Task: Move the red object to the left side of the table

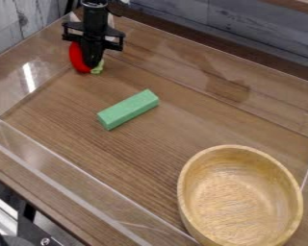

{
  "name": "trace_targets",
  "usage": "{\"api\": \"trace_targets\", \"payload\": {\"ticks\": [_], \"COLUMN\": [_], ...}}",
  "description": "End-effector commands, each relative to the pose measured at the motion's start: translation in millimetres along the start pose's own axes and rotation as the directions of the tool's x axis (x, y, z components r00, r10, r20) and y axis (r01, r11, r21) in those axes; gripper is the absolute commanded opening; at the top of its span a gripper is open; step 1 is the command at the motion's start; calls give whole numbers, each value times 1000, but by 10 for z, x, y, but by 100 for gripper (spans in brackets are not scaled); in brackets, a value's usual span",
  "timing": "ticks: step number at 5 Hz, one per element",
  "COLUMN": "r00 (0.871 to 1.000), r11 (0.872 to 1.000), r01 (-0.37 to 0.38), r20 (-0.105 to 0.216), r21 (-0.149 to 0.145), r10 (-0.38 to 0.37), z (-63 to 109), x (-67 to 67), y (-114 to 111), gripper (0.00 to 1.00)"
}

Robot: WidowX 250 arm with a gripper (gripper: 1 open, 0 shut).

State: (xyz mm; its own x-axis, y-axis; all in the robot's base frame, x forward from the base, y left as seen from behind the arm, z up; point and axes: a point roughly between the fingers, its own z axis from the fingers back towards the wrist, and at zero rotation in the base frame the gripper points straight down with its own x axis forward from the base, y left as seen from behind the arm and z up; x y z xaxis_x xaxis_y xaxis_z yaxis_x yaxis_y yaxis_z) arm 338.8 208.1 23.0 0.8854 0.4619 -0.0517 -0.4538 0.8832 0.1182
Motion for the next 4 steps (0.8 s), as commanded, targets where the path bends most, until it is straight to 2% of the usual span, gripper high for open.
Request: {"api": "trace_targets", "payload": {"ticks": [1, 4], "r00": [998, 996], "r11": [999, 996], "r01": [-50, -84], "r20": [26, 21], "r21": [-7, -13], "r10": [50, 85], "z": [100, 60], "x": [-5, -24], "y": [148, 165], "gripper": [0, 0]}}
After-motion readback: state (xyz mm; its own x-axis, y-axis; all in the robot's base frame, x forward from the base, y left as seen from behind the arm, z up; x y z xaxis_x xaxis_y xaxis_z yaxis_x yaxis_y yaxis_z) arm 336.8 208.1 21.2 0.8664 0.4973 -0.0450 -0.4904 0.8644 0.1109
